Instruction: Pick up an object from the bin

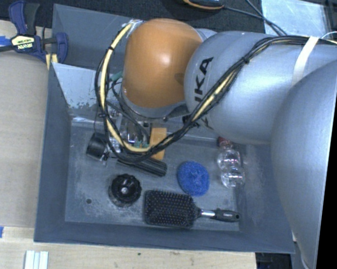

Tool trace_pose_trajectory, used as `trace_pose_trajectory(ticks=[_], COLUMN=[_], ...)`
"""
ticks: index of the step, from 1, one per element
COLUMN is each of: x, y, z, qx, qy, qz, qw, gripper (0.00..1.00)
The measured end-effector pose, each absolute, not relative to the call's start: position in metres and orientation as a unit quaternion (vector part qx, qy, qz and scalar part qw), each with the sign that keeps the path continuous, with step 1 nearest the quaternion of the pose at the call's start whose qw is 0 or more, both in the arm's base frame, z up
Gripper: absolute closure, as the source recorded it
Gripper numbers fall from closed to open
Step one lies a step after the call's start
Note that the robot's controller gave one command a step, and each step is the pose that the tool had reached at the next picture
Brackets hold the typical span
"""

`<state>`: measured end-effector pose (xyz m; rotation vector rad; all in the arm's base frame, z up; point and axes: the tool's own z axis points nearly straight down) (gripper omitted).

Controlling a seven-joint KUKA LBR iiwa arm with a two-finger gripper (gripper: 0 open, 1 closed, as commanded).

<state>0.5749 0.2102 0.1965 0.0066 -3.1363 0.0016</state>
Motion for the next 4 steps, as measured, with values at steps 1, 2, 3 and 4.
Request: trace_pose_trajectory(ticks=[1,2,3,4], x=[0.577,0.599,0.606,0.605], y=[0.209,0.158,0.146,0.159], z=[0.202,0.087,0.156,0.098], qx=[0.000,-0.091,0.024,-0.138], qy=[-1.000,-0.996,-1.000,-0.990], qz=[-0.001,0.000,-0.001,0.000], qw=[-0.001,0.000,-0.006,0.002], gripper=[0.00,0.00,0.00,0.00])
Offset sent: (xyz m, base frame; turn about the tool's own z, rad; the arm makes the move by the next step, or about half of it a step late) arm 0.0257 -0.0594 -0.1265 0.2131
